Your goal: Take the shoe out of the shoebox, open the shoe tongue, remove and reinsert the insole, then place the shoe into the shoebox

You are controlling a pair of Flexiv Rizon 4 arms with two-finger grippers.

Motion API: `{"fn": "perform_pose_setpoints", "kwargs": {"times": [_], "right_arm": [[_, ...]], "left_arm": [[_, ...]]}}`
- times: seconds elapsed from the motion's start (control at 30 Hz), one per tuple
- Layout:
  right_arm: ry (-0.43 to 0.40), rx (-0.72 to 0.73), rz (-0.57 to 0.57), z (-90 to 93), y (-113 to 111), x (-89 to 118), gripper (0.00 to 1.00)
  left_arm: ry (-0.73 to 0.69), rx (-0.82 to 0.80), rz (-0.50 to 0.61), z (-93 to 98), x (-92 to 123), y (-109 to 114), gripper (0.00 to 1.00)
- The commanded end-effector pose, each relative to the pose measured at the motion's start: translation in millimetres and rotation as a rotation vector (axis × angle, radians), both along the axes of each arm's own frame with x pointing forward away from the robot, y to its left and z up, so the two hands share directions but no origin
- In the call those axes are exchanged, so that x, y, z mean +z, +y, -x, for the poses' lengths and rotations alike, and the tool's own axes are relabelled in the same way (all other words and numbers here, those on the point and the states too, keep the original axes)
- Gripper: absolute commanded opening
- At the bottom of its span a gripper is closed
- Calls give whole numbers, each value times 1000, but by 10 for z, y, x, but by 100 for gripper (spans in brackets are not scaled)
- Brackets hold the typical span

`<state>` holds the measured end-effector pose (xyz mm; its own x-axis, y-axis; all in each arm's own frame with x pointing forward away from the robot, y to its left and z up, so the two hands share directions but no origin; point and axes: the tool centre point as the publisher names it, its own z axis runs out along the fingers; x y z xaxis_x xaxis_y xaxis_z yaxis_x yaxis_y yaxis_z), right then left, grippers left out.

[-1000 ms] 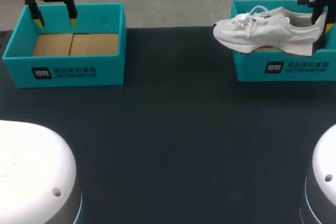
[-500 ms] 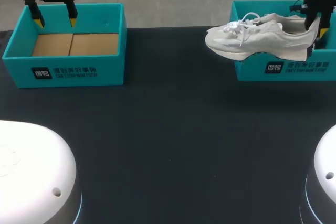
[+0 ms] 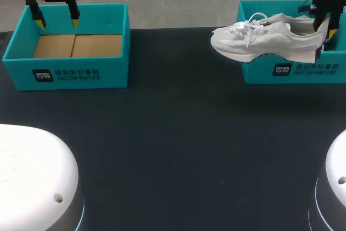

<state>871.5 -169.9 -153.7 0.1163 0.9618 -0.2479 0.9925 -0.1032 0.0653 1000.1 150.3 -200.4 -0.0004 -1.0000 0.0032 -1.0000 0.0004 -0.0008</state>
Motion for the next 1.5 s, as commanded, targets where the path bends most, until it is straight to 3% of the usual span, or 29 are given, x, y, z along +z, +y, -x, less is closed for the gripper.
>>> {"fn": "perform_pose_setpoints", "kwargs": {"times": [0.03,0.63,1.07,1.2,1.5], "right_arm": [[-30,31,65,209,250,77,0],[-39,-24,9,1050,1105,133,0],[13,-30,-4,1791,1783,-152,0],[21,-41,-9,1915,1907,-190,0],[39,-13,14,2000,2014,-284,0]], "left_arm": [[1,0,-1,-1,1,-2,100],[1,0,-1,-1,1,-2,100],[1,0,-1,-1,1,-2,100],[1,0,-1,-1,1,-2,100],[1,0,-1,-1,1,-2,100]]}}
